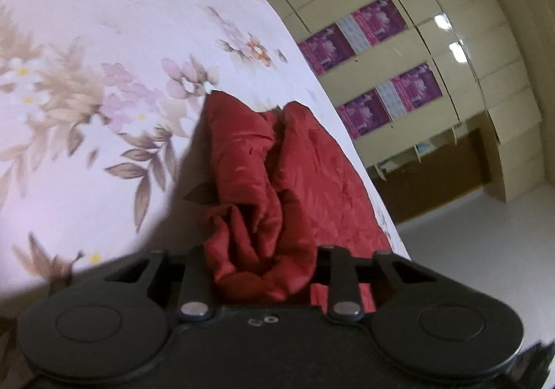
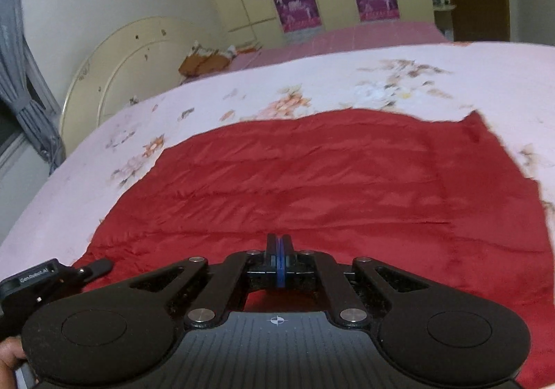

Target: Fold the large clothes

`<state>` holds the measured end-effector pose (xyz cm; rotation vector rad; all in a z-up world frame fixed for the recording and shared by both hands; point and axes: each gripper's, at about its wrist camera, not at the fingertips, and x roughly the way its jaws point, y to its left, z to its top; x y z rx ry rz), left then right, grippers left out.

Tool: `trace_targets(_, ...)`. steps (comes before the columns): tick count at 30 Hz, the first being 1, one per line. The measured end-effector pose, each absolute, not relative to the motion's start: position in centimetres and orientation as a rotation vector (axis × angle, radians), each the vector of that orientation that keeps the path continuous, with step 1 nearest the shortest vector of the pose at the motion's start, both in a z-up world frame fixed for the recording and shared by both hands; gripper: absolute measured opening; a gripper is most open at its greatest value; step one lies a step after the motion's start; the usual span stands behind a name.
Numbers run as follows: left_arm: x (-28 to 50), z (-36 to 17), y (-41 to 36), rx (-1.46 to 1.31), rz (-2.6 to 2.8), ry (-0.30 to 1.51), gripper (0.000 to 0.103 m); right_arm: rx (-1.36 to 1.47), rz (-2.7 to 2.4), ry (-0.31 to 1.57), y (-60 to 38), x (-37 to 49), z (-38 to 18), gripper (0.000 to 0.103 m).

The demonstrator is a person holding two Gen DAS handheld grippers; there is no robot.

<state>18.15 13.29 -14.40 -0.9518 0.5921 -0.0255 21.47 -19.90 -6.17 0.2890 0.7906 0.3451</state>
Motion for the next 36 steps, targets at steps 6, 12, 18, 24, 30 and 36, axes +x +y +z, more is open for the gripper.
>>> trace_targets(6,18.2,-11.0,11.9,-0.777,-0.139,0.488,0.017,0.269,0.318,0.873,-18.1,23.4,-10.0,0.0)
trace_targets(12,18.7,-8.8,11.3,-0.664,-0.166,0.513,0.017,0.291,0.3,0.837,-19.6,22.1,-7.1,0.001)
trace_targets(18,18.6,-6.5,9.5,-0.532,-0.216,0.502,0.017,0.364,0.341,0.916,-20.8,17.6,-6.5,0.001)
trace_targets(24,18.4,-4.4,6.7,-0.409,-0.249,0.477,0.017,0.345,0.338,0.971,-19.3,18.3,-9.1,0.001)
trace_targets(30,18.2,-2.1,3.5,-0.315,-0.266,0.444,0.017,0.357,0.119,0.731,-29.1,15.9,-5.0,0.001)
trace_targets(36,17.8,-0.2,-2.0,-0.255,-0.284,0.417,0.017,0.405,-0.019,0.843,-38.1,17.5,-7.9,0.001)
